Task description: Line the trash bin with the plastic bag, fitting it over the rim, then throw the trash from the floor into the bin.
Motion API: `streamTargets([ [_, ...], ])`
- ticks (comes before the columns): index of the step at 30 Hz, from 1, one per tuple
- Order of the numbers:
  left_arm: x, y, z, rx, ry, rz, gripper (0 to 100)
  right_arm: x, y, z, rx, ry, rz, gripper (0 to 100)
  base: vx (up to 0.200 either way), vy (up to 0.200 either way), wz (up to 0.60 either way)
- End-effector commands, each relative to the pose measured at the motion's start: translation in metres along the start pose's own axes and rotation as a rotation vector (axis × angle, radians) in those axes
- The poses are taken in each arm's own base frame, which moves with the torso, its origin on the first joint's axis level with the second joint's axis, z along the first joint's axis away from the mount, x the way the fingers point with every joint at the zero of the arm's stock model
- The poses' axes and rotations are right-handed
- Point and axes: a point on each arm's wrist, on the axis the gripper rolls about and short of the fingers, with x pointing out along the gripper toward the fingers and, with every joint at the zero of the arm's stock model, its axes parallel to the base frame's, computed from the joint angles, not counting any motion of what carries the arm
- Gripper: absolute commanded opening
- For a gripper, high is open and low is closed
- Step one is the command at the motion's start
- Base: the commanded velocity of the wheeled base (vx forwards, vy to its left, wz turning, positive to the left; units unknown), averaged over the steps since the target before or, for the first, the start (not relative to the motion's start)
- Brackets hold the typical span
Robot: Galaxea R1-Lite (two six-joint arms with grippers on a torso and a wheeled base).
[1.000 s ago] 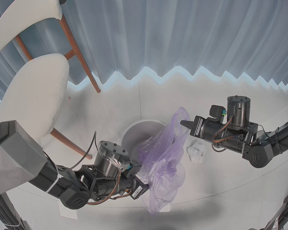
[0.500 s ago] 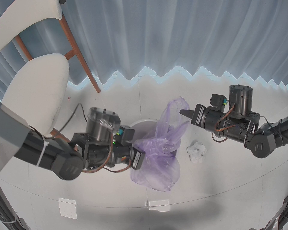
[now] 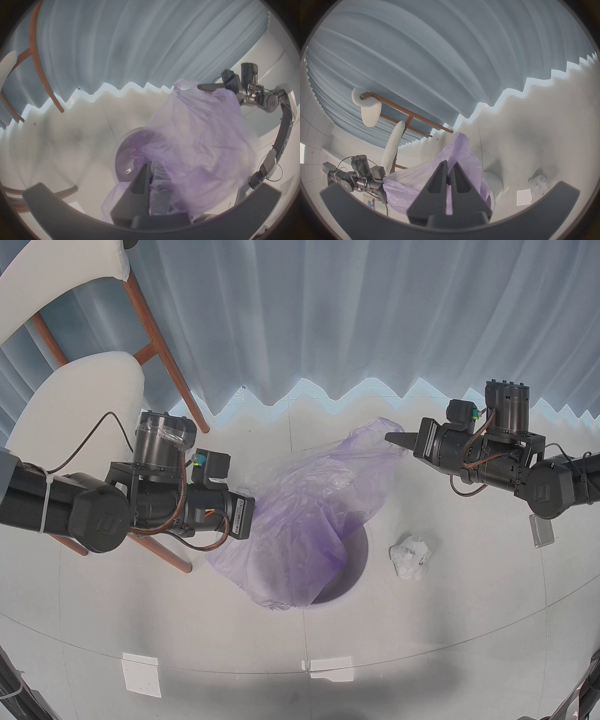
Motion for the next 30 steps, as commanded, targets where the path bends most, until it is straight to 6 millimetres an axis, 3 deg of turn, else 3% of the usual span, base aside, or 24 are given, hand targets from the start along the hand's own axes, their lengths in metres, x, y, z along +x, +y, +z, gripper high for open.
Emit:
streamTargets([
  [1, -0.014, 0.007, 0.008, -0.012, -0.032, 0.032, 0, 0.007, -0.01, 0.002, -0.008, 0.007, 0.001, 0, 0.0, 0.0, 0.0],
  [8, -0.017, 0.022, 0.011, -0.042, -0.039, 0.179, 0, 0.02, -0.022, 0.016, -0.065, -0.015, 0.025, 0, 0.0, 0.0, 0.0],
  [17, -0.015, 0.019, 0.026, -0.161, -0.034, 0.223, 0, 0.038, -0.037, 0.03, -0.072, -0.039, 0.038, 0, 0.0, 0.0, 0.0],
  [25, 0.031, 0.031, 0.002, -0.221, 0.064, 0.278, 0, 0.066, -0.057, 0.011, -0.067, 0.0, 0.026, 0, 0.0, 0.0, 0.0],
  [30, 0.044, 0.038, -0.01, -0.289, 0.092, 0.308, 0, 0.081, -0.076, 0.002, -0.114, 0.011, 0.006, 0, 0.0, 0.0, 0.0],
])
